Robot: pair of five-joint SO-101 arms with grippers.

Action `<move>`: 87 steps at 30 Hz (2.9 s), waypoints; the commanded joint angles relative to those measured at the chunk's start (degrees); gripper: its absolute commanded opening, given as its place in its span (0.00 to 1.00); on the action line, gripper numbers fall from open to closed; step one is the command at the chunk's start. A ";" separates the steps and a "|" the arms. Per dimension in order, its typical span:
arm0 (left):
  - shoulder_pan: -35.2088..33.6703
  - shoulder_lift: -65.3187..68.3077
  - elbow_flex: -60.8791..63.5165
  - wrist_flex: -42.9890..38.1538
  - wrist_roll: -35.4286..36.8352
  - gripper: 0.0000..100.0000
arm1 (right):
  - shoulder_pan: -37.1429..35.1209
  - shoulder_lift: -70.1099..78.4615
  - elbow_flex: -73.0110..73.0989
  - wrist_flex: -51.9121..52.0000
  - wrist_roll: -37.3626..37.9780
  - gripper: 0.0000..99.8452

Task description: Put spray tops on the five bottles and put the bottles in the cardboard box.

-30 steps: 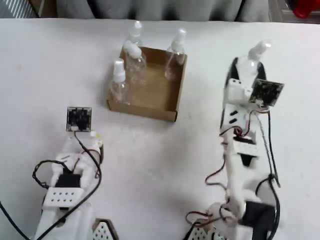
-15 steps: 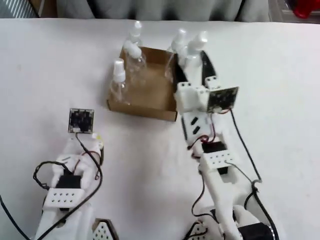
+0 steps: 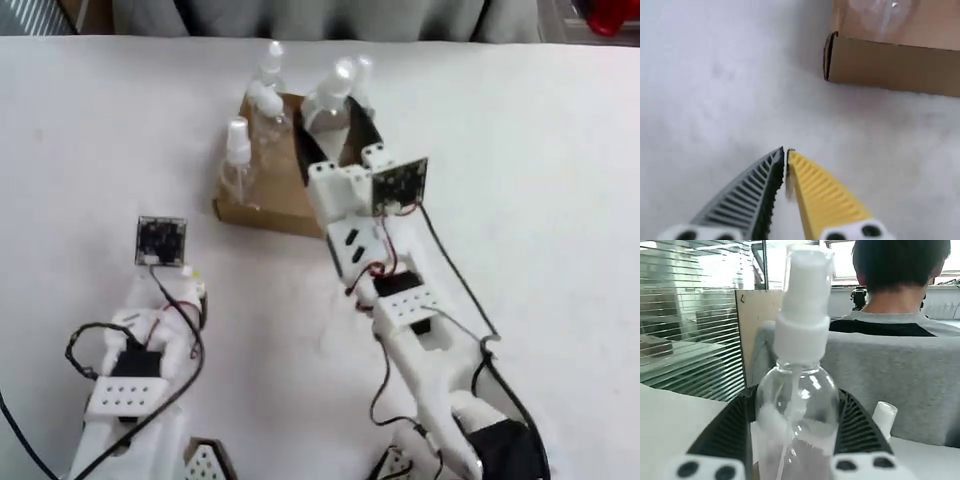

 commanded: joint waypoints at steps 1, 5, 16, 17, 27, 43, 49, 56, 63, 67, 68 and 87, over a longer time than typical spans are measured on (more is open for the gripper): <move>-0.57 -0.57 -5.80 -1.14 9.93 0.02 | -0.75 -4.97 -2.37 3.65 -0.35 0.02; 1.80 -0.57 -7.47 -1.14 12.75 0.02 | -0.92 -8.40 -2.29 9.19 -0.53 0.02; 11.56 -28.79 -6.07 20.40 12.92 0.02 | -0.57 -11.82 -0.70 11.30 -2.81 0.02; 12.09 -33.36 -4.66 21.98 12.92 0.02 | -0.48 -11.82 0.18 11.12 -2.81 0.02; 10.59 -40.31 3.25 19.25 12.57 0.02 | -0.31 -8.04 1.05 9.98 -2.90 0.02; 4.35 -40.04 3.25 19.60 7.12 0.02 | 3.21 25.80 -10.64 -10.95 -2.55 0.02; 4.35 -40.04 3.25 19.69 6.95 0.02 | 3.82 26.86 -9.93 -11.12 -2.46 0.02; 4.44 -40.04 3.25 19.69 6.95 0.02 | 6.11 26.77 -5.89 -16.84 -2.37 0.02; 4.44 -40.04 3.25 19.69 6.95 0.02 | 6.64 27.12 -6.51 -14.55 -2.37 0.02; 4.44 -40.04 3.25 19.69 6.95 0.02 | 6.64 30.81 -9.49 -14.64 -2.37 0.02; 4.44 -40.04 3.25 19.69 6.95 0.02 | 6.64 31.78 -10.46 -14.55 -2.29 0.02; 4.35 -39.96 3.25 19.69 6.86 0.02 | 8.04 43.82 -17.23 -14.81 -2.37 0.02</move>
